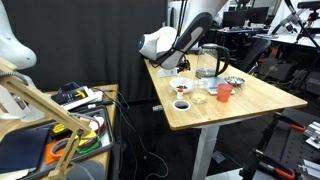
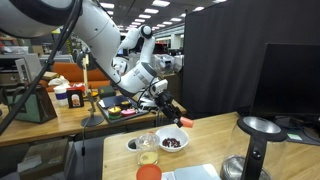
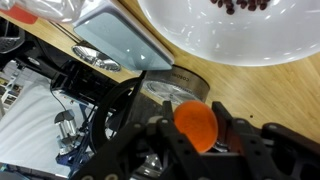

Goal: Pour the contents in the orange cup into the white bowl

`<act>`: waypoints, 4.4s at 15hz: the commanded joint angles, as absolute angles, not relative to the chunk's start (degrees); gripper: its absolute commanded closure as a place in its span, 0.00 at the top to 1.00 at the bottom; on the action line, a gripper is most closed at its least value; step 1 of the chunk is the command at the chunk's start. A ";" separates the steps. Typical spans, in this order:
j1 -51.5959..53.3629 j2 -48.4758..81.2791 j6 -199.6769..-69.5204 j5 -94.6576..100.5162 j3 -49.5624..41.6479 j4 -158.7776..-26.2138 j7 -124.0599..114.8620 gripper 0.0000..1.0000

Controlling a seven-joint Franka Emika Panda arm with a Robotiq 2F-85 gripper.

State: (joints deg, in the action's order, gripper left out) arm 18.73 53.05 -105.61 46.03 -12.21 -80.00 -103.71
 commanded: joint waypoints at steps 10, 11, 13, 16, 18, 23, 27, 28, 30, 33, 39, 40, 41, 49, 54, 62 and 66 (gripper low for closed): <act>19.87 50.75 -104.56 58.59 -8.74 -87.36 -119.27 0.17; 19.64 50.63 -104.43 59.20 -8.27 -87.76 -119.96 0.17; 19.41 50.49 -103.90 60.18 -7.55 -88.39 -121.05 0.17; 19.23 50.24 -103.03 61.32 -6.84 -89.15 -122.24 0.17; 19.14 50.13 -102.26 62.02 -6.45 -89.33 -122.64 0.17; 18.84 49.13 -101.52 63.46 -5.55 -90.24 -122.94 0.17; 18.45 48.99 -101.03 64.00 -5.13 -90.44 -122.95 0.17; 18.35 48.94 -101.18 64.40 -5.14 -90.57 -123.15 0.17; 18.17 49.00 -101.21 65.40 -5.23 -90.65 -123.59 0.17; 17.47 49.00 -101.32 66.46 -4.99 -90.76 -123.96 0.17; 16.49 48.90 -101.78 66.62 -3.89 -91.08 -123.48 0.17; 16.24 48.65 -102.51 66.71 -3.60 -91.38 -123.29 0.17; 15.97 48.47 -102.86 66.40 -3.28 -91.50 -123.17 0.17; 12.71 45.25 -107.71 65.02 -1.08 -92.87 -122.91 0.17; 10.18 44.99 -112.25 62.57 0.47 -93.84 -120.91 0.17; 6.49 41.49 -121.04 60.25 0.27 -96.10 -117.57 0.17; 5.79 37.00 -127.52 58.21 0.42 -100.06 -112.71 0.17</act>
